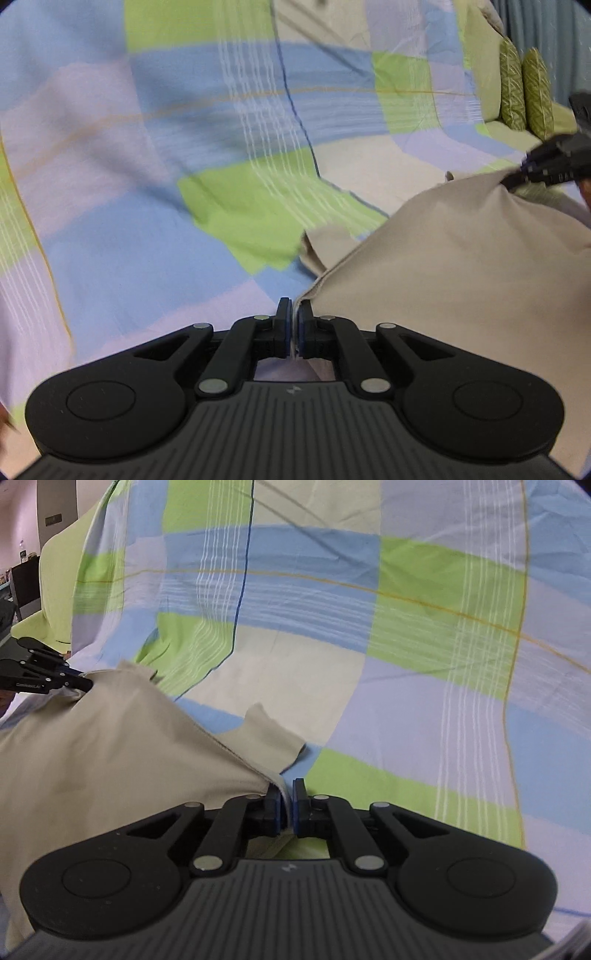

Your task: Fold clothes

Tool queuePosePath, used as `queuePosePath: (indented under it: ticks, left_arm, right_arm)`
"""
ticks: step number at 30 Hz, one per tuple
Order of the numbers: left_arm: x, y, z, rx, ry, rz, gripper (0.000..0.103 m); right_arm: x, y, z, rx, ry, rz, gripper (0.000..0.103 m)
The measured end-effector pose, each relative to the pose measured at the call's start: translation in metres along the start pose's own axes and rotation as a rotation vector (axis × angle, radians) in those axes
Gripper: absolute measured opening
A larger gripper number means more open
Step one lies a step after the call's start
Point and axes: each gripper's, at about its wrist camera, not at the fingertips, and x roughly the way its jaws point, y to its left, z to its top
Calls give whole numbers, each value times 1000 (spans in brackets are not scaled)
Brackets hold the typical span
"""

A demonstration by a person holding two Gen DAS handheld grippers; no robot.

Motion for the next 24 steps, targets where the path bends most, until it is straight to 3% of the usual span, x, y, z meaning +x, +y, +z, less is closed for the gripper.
queuePosePath:
  ticks: [2, 5, 7, 8, 9, 14, 17, 20, 24]
  left_arm:
    - [13, 4, 8, -8, 28, 4, 3]
    - [33, 10, 11, -27, 61, 46, 15]
    - [38, 21, 8, -98, 59, 78, 20]
    - [35, 24, 6, -107, 55, 92, 19]
    - [32, 26, 4, -115, 50, 107, 19]
    - [-6, 22, -8, -107, 7, 155, 19]
    - [-47, -9, -20, -31, -35, 155, 23]
    - [-88, -64, -41, 113, -66, 108, 26]
    - [-122, -142, -75, 332, -76, 58, 28]
  right_arm:
    - [5, -5, 13, 2, 8, -23, 3]
    - [21, -11, 17, 17, 42, -43, 4]
    - [31, -14, 16, 28, 47, -64, 14]
    - [32, -15, 15, 38, 44, -74, 22]
    - [30, -17, 13, 56, 32, -83, 24]
    - [-9, -12, 2, 105, -57, -225, 25]
    - [-45, 8, -12, 116, -92, -208, 25]
    - [-80, 58, -31, 26, -101, -167, 25]
    - [-116, 150, -74, -268, -55, -152, 25]
